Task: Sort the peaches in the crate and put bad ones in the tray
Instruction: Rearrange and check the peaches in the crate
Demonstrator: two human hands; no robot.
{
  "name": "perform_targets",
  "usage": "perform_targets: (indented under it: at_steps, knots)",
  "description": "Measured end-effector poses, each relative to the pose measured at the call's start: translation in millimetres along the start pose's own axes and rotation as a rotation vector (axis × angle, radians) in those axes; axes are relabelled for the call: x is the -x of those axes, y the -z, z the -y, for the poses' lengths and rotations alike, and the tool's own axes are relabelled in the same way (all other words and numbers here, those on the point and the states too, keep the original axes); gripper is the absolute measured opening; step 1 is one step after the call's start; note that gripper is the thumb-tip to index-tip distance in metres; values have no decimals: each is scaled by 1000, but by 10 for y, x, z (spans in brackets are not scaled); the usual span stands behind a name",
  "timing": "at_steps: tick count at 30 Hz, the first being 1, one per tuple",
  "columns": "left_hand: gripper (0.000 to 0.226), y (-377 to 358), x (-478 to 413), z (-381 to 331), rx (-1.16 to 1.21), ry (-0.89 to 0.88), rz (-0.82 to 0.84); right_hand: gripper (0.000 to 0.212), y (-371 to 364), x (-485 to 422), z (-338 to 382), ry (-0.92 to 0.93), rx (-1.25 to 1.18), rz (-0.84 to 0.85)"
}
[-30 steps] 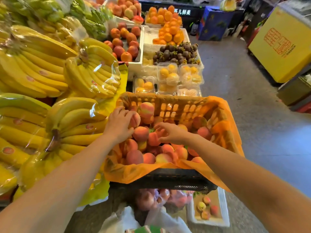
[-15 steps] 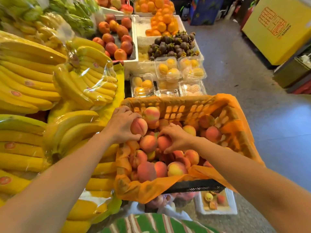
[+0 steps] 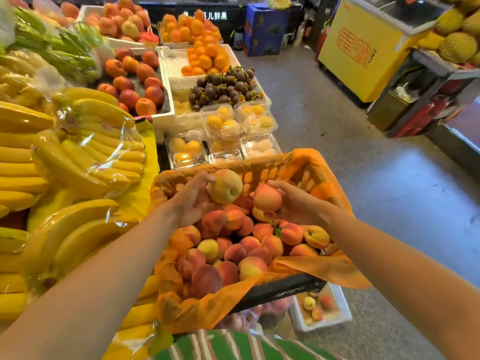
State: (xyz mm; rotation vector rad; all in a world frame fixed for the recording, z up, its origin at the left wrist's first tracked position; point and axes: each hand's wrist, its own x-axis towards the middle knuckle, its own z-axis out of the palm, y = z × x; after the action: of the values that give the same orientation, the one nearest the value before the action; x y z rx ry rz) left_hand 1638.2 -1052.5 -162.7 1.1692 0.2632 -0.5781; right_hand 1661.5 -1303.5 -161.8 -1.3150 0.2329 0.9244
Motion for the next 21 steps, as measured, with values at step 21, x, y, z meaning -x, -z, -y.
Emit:
perform_targets:
  at_steps: [21]
  knots:
    - [63, -328, -468, 74, -177, 155, 84, 62, 632, 85, 184, -2, 1785, -157]
